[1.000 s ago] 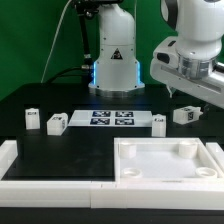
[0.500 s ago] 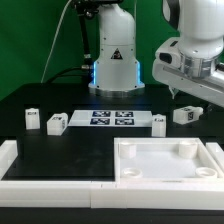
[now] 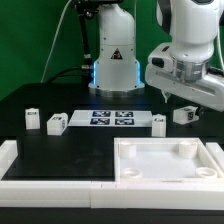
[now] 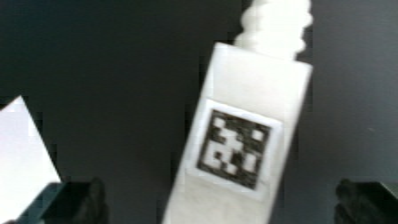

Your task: Assemble one leg

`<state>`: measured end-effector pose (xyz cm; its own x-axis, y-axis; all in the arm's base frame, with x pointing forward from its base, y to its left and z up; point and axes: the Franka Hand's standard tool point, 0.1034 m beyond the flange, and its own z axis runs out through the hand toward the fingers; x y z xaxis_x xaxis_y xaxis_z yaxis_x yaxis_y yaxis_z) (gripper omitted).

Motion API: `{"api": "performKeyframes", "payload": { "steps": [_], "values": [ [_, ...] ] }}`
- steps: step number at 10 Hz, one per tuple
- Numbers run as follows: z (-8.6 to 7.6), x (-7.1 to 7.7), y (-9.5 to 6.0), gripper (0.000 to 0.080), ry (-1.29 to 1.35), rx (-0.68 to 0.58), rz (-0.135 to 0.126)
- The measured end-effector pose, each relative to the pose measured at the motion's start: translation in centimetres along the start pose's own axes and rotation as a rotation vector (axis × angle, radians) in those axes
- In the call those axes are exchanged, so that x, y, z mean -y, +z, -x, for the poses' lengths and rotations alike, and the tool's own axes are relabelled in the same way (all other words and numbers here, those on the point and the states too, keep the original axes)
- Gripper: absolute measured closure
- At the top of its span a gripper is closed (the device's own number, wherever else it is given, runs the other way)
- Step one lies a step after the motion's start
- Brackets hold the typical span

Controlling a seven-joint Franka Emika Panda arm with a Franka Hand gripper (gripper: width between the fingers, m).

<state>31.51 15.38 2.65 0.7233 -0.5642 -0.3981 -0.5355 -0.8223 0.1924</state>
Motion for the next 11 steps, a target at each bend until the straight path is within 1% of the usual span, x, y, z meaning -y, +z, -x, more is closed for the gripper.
{"api": "performKeyframes", "payload": {
  "steps": [1,2,3,4,5,7,8,9,10,11],
  "values": [
    [-0.2,-0.1,-0.1,0.0151,-0.008,0.023,0.008],
    [-0.3,0.0,-0.2,0.0151,-0.006,0.02,0.004],
    [-0.2,-0.2,-0.1,0.0151,-0.016,0.033,0.009],
    [-0.2,-0.6,0.0,0.0151,-0.025,0.104,0.016],
    [-0.5,-0.7,0.0,0.0151,-0.025,0.169,0.019],
    [-1.1,-1.5,-0.1,0.0151,-0.025,0.374,0.015],
    [-1.4,-1.7,-0.1,0.0151,-0.014,0.44,0.023],
    [-1.1,-2.1,-0.1,0.0151,-0.003,0.543,0.035],
    [-1.3,-2.1,0.0,0.0151,0.004,0.579,0.041],
    [-1.2,-2.0,0.1,0.0151,0.013,0.579,0.046]
  ]
}}
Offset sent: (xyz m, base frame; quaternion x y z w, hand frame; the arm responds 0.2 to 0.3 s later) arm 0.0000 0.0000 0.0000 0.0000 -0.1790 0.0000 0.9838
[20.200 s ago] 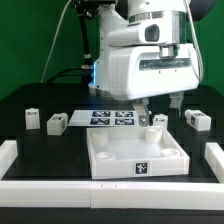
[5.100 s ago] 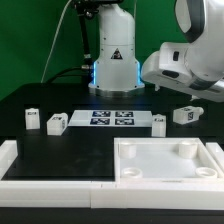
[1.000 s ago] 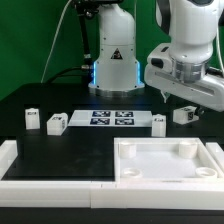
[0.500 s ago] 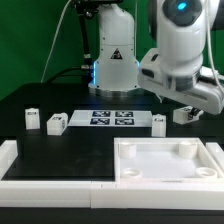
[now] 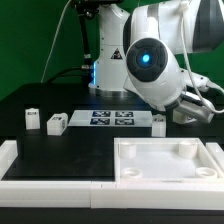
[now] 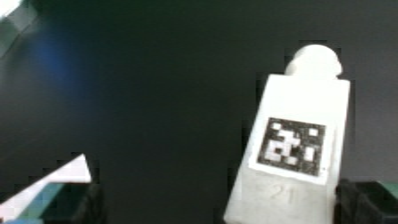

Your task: Assemble one leg

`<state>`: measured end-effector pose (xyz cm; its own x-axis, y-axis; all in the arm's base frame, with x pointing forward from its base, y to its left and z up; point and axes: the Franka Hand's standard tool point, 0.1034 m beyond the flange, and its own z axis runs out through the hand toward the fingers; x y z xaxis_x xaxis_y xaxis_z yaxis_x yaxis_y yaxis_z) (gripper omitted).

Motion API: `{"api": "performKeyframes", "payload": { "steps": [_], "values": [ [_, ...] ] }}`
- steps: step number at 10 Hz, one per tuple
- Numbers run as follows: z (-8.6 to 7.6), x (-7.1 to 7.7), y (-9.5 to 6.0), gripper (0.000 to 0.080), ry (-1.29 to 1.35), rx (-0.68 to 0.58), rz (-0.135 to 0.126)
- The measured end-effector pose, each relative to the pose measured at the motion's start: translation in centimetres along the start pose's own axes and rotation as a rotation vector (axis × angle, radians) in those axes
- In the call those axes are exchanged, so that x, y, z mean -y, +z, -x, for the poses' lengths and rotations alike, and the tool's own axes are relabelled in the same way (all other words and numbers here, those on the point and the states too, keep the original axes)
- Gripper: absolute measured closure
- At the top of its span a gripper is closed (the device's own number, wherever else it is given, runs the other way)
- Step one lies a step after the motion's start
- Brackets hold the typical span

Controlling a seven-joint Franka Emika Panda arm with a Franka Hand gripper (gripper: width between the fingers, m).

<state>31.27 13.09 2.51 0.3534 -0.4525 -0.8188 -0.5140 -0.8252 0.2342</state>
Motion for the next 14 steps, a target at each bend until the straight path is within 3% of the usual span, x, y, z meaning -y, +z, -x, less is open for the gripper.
{"api": "performKeyframes", "payload": {
  "steps": [6,14],
  "values": [
    [1.4,2.9,1.7,0.0151,0.009,-0.081,0.029],
    [0.7,2.8,2.1,0.0151,-0.009,-0.093,0.03]
  ]
}}
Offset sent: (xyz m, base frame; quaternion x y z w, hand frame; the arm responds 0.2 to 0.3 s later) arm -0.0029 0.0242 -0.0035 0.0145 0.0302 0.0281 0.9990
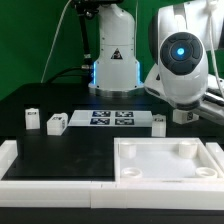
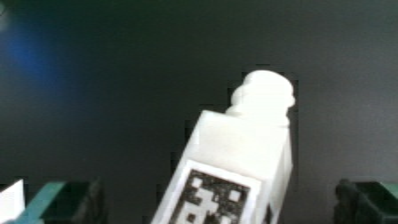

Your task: Assemble one leg

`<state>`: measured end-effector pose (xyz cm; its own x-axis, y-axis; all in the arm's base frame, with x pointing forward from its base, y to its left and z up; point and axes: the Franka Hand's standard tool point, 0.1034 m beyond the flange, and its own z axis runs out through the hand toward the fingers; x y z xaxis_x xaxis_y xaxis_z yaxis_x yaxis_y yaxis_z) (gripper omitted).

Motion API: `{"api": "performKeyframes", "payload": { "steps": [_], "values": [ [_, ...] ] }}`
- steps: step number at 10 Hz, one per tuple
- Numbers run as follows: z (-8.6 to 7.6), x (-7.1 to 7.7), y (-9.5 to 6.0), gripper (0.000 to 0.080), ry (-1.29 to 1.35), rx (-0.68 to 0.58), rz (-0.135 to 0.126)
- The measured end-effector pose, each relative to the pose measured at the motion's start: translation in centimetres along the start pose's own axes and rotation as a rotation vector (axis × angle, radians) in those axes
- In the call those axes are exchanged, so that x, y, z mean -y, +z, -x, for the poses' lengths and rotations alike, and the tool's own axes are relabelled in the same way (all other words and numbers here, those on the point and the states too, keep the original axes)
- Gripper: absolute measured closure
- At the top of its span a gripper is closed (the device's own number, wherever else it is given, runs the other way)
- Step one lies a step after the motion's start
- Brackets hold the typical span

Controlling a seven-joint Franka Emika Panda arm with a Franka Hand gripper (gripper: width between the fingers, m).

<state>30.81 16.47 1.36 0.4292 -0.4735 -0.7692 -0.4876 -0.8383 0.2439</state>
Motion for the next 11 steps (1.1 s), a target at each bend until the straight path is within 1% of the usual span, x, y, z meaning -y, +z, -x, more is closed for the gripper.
{"api": "performKeyframes", "payload": {
  "steps": [1,3,4,5,6,7,11],
  "values": [
    [-0.36,-0.05,-0.07,0.0151,0.003,-0.006,-0.006],
    [-0.4,-0.09,-0.1,0.0151,0.004,-0.006,-0.007],
    [-0.42,-0.11,-0.11,0.0284,0.005,-0.006,-0.007],
    [-0.38,-0.1,-0.1,0.0284,0.005,-0.005,-0.006],
    [-0.28,-0.07,-0.13,0.0423,0.005,-0.001,-0.005],
    [-0.04,-0.1,-0.29,0.0502,0.004,0.012,-0.002],
    [-0.02,-0.09,-0.3,0.0502,0.004,0.012,-0.002]
  ]
}}
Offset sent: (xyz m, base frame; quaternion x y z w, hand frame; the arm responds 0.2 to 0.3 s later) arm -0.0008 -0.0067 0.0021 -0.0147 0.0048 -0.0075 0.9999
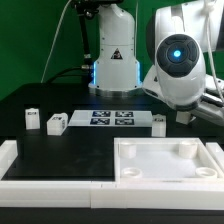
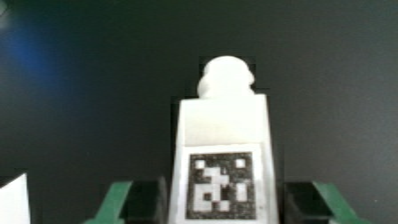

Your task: Assemble one leg

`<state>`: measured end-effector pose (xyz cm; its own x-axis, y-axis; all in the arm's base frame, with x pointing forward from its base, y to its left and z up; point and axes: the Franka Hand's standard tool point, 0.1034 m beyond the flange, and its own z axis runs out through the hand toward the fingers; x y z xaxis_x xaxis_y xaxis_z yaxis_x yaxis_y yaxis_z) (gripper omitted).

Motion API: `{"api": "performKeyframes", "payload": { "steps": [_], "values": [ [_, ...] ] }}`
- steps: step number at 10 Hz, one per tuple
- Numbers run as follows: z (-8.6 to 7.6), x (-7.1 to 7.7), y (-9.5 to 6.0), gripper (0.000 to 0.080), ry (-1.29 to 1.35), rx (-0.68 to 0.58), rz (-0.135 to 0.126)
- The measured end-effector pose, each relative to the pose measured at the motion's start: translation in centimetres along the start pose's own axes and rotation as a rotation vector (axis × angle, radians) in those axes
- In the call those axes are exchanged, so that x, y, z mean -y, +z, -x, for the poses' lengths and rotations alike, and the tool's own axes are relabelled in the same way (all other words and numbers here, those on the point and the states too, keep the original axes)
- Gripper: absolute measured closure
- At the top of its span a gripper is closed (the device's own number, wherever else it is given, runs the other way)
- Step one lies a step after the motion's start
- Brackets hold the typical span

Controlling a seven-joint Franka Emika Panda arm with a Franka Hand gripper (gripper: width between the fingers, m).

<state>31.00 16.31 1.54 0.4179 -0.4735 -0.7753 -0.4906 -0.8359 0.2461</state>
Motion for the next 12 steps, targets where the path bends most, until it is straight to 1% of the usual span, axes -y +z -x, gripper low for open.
{"api": "performKeyframes", "payload": {
  "steps": [4,5,7,8,9,10,12],
  "values": [
    [0.0,0.0,-0.1,0.0502,-0.001,-0.002,-0.001],
    [1.2,-0.4,-1.6,0.0502,-0.012,0.041,0.013],
    [2.2,-0.2,-4.8,0.0502,-0.044,0.048,-0.005],
    [2.5,0.3,-6.8,0.0502,-0.053,0.071,-0.007],
    [1.8,0.8,-8.0,0.0502,-0.054,0.062,-0.022],
    [1.7,1.1,-7.8,0.0502,-0.055,0.033,-0.032],
    [1.7,1.0,-7.7,0.0502,-0.054,0.036,-0.032]
  ]
}}
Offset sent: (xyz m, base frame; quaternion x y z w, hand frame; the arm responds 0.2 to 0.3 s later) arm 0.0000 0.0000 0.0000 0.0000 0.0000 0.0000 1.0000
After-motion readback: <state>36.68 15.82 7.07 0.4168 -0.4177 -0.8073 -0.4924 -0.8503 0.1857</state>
